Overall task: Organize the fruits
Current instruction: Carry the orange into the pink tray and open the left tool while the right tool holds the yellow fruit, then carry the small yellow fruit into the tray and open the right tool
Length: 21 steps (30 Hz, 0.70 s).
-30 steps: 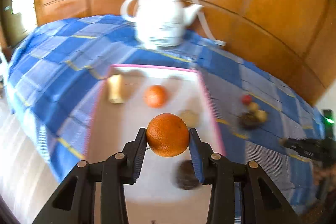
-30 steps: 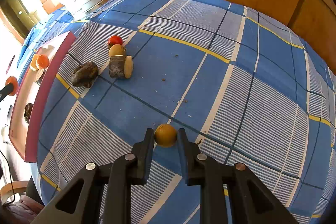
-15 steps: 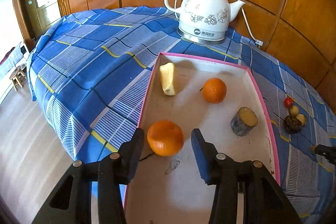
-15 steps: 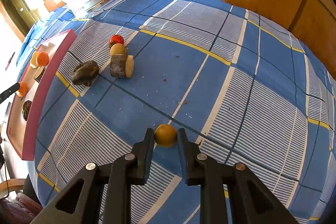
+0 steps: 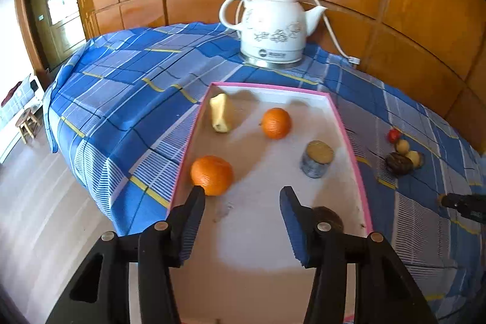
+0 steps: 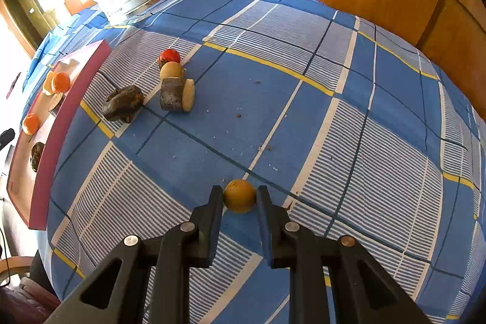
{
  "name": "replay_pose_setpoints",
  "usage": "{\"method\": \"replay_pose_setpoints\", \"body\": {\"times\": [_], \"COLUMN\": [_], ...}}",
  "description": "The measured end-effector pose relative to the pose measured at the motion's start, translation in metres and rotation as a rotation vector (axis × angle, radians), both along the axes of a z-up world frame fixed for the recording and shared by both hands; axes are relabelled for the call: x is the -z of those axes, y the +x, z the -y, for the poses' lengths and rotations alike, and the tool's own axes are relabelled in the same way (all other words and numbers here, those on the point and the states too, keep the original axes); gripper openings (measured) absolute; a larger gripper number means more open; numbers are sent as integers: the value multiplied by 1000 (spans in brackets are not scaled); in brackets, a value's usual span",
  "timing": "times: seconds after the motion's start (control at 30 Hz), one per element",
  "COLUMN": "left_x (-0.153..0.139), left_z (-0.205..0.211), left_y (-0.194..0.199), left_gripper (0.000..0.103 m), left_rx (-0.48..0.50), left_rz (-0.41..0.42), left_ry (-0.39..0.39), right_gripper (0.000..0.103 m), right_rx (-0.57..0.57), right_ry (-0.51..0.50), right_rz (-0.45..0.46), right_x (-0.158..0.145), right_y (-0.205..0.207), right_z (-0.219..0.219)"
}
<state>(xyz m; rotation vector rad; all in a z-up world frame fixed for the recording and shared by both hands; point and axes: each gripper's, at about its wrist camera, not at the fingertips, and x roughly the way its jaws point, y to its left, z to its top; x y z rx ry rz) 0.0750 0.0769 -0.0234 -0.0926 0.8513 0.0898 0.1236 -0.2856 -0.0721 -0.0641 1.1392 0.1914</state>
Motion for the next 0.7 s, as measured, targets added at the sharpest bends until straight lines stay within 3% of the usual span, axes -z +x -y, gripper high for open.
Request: {"method": "replay_pose_setpoints", "body": {"times": [0.37,0.7], "left_x": [-17,-15], "left_z": [16,18], "left_y": [-8,-9], "left_gripper": [56,56], "left_rx": [48,49], "left_rz": [45,33], "left_ry": [-11,-12], "right_gripper": [23,22], "right_rx": [8,7], "right_ry": [-9,-19], "right_rz": [7,14], "right_x": [0,0], "right_y": [-1,-2], "right_z": [-1,-3]}}
